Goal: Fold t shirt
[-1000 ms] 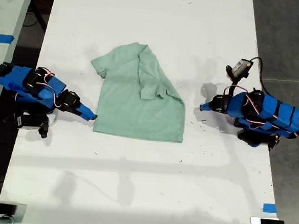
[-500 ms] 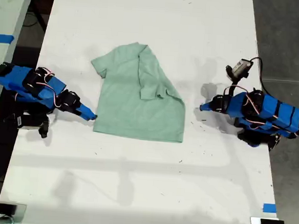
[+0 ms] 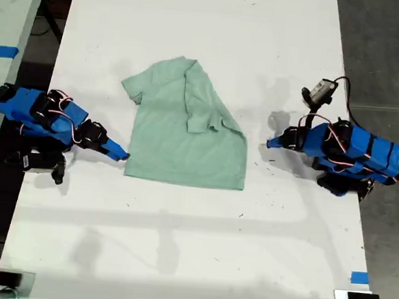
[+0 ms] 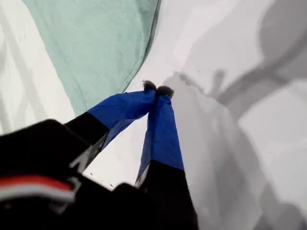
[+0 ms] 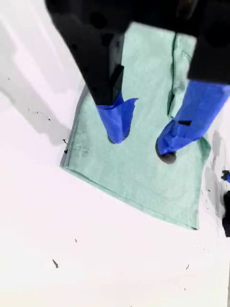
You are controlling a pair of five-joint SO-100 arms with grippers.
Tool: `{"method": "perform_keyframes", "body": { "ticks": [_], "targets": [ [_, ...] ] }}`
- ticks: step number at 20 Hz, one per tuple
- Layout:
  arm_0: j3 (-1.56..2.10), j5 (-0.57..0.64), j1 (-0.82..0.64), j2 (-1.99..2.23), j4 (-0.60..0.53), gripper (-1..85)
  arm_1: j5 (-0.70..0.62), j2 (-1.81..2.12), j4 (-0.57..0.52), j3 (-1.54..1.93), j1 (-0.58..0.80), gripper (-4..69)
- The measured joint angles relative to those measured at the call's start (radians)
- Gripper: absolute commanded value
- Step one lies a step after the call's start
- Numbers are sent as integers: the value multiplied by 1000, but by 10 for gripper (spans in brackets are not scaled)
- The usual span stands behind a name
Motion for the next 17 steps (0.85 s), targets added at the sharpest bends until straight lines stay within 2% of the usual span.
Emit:
{"method": "perform_keyframes", "body": {
  "ticks": [17],
  "targets": [
    [0,0,-28,0,0,126,0,0,0,2,0,-1]
  ]
}}
